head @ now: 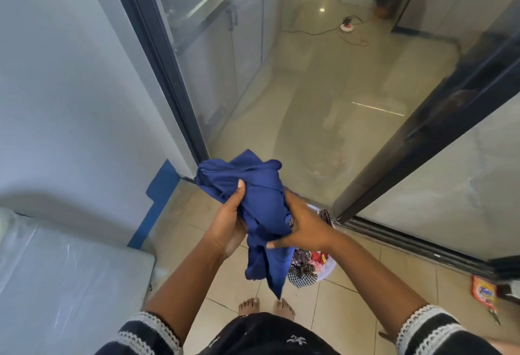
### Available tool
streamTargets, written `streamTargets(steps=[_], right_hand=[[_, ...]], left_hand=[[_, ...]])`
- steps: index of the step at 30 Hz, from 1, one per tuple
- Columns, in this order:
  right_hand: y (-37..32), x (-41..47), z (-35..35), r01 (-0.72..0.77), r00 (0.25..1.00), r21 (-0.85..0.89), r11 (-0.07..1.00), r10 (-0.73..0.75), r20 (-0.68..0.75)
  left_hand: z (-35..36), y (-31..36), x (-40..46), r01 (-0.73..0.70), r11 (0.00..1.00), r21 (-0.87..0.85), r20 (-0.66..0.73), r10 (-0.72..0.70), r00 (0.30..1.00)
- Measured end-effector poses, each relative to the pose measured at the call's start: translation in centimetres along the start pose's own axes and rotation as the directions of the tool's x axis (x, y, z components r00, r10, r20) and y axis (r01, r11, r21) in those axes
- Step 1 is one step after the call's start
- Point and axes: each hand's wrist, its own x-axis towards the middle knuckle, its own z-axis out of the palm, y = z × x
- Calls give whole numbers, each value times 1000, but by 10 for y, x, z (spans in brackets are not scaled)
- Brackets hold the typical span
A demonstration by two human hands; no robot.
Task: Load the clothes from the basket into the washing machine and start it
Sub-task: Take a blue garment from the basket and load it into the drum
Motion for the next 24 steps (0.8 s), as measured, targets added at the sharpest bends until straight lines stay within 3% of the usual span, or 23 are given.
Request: streamTargets(steps=[1, 4, 6, 8, 10, 12, 13, 15, 17, 19, 20, 22, 24], right_hand=[[4, 0, 6, -32, 999, 1, 999, 32, 17], [18, 4, 9, -128, 992, -296, 947, 124, -35], [24, 4, 4, -173, 984, -469, 866, 177, -36], [23, 3, -2, -186, 981, -627, 757, 173, -83], [14, 4, -7, -179, 984, -726, 664, 105, -146], [-2, 9, -11, -157, 981, -768, 621, 10, -193], [-15, 11, -11, -148, 978, -776, 613, -26, -207], [-42, 12, -6, -124, 965, -754, 646, -98, -243], [-66, 11, 0, -86, 939, -709, 700, -180, -292], [-76, 8, 1, 5, 921, -612, 791, -242, -304], [-76, 6, -1, 81, 921, -496, 865, -256, -295], [-72, 2, -8, 219, 933, -105, 970, -239, -269], [-60, -6, -20, 253, 946, 192, 948, -200, -256]], left_hand=[[0, -3, 2, 37, 999, 23, 3, -37, 999], [-4, -10, 14, 90, 980, 180, -113, -71, 991], [-15, -12, 19, 107, 928, 356, -297, 4, 955], [-29, -12, 19, 115, 791, 600, -390, 164, 906], [-36, -11, 19, 26, 568, 823, -240, 306, 921], [-25, -10, 16, -133, 391, 911, 29, 259, 966], [-16, -11, 15, -192, 398, 897, 133, 172, 976], [-3, -22, 18, -275, 512, 814, 260, 102, 960], [6, -37, 23, -301, 585, 754, 214, 214, 953], [12, -43, 22, -309, 594, 742, 112, 345, 932], [15, -41, 19, -315, 627, 712, 83, 370, 925], [14, -31, 15, -304, 746, 593, 29, 357, 934], [12, -16, 13, -271, 849, 454, 51, 279, 959]])
